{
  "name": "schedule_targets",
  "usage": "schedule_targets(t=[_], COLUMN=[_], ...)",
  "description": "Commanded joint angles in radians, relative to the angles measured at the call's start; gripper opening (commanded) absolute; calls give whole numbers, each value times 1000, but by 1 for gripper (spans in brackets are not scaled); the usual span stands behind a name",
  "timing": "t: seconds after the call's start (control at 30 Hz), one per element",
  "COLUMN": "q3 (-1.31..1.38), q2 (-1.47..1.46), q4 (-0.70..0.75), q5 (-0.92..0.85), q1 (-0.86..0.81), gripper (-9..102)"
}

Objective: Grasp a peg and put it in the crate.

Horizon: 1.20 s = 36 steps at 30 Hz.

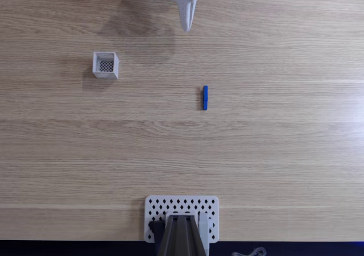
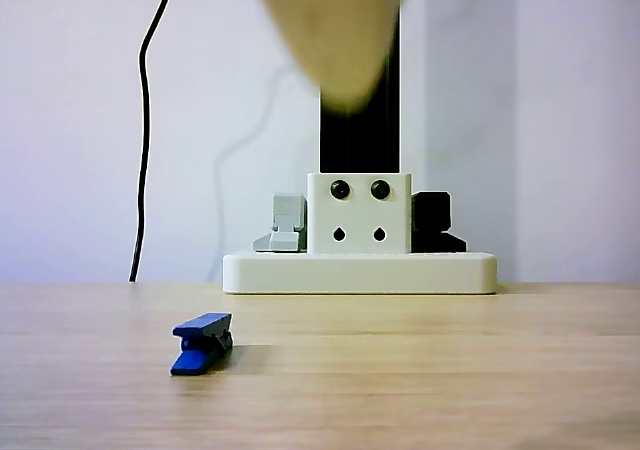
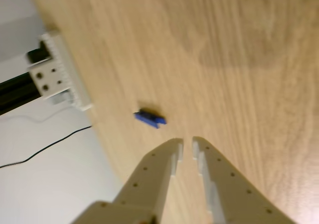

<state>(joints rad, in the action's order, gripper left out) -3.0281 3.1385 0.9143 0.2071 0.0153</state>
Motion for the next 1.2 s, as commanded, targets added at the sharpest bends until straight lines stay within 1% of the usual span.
schedule_targets(t=[0.0,0.07,0.13,0.27,0.4,0.5,0.63,0.73,0.87,0.97,1.17], q3=[189,262,337,463,531,569,638,681,753,862,1025], q2=[-173,-267,-360,-561,-739,-854,-1009,-1111,-1224,-1318,-1474], q4=[3,3,3,3,-26,-94,-259,-374,-456,-453,-453], q5=[-54,-160,-314,-712,-1114,-1365,-1617,-1712,-1732,-1732,-1733], q1=[8,8,6,6,9,11,18,41,80,123,124], gripper=[0,0,0,0,0,0,0,0,0,0,0])
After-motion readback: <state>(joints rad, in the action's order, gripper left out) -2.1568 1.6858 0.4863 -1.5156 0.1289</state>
